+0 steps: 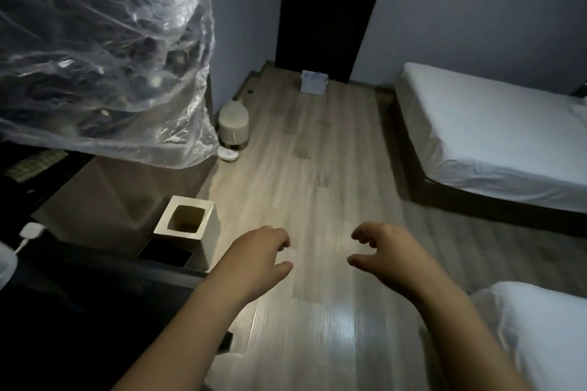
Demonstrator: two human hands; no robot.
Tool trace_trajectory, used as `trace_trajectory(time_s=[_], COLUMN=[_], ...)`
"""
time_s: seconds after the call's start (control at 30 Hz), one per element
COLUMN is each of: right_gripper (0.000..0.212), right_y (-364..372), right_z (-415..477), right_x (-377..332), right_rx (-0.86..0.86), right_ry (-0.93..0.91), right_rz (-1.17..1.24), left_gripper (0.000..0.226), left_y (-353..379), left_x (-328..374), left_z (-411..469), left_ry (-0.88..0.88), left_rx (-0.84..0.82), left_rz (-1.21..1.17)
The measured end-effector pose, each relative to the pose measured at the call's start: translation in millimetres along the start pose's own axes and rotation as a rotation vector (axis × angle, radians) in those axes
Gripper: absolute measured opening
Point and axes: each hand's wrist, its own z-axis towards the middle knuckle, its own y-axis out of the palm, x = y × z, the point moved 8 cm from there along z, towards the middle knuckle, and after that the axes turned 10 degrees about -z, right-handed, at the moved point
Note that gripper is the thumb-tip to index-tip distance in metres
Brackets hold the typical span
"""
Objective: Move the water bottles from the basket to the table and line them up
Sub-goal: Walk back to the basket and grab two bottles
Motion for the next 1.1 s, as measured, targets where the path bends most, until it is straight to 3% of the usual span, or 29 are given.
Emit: trace_trajectory(time_s=[0.37, 0.77, 1.1], right_gripper=[0.042, 0.040, 0.040], right_y=[-37, -156, -212], right_z=[81, 246, 383], right_x=[37, 104, 135], right_rx=[0.093, 0.313, 0.338], right_ry=[0.083, 0.042, -0.023], right_rz=[0.117, 0.195, 0.173], left_gripper=[0.030, 0.030, 0.031], left_y=[-14, -61, -101], left_x=[29, 94, 110], left_z=[110, 306, 458], left_ry=[0.097, 0.166, 0.169], left_rx=[-0.065, 0.086, 0.184], left_rz=[0.060, 0.132, 0.112])
